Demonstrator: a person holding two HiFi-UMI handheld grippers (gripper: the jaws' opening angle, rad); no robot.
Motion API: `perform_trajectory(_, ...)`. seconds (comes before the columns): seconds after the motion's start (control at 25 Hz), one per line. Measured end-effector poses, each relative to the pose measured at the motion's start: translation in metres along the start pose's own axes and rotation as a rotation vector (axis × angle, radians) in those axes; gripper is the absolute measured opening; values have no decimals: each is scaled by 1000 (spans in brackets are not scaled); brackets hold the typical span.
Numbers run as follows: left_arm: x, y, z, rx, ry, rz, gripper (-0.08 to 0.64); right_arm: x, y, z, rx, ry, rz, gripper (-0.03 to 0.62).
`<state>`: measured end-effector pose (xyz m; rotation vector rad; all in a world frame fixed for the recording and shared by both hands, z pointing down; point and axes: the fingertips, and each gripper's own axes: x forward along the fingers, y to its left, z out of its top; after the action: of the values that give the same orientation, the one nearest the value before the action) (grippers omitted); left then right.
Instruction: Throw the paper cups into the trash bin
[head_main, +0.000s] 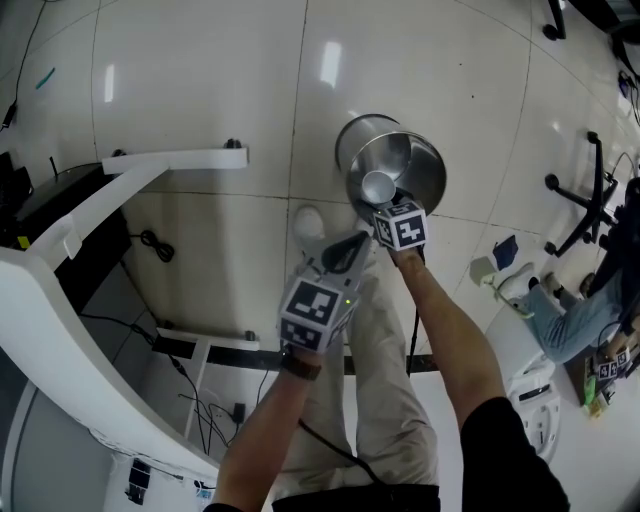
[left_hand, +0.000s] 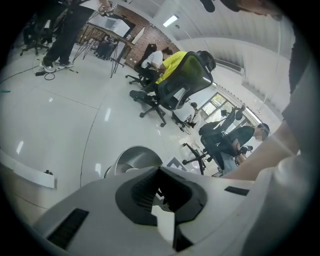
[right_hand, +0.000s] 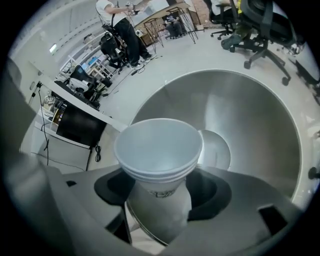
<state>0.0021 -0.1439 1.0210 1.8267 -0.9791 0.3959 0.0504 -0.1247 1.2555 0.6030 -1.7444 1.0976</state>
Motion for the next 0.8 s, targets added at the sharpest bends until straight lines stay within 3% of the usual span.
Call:
perform_trajectory(0.32, -6, 2, -7, -41, -14, -5, 0, 35, -12, -15, 17, 158, -6, 325)
perform_trajectory(0.8, -15, 7, -24, -78, -28, 12, 0, 62, -26, -19, 215, 270, 34, 338)
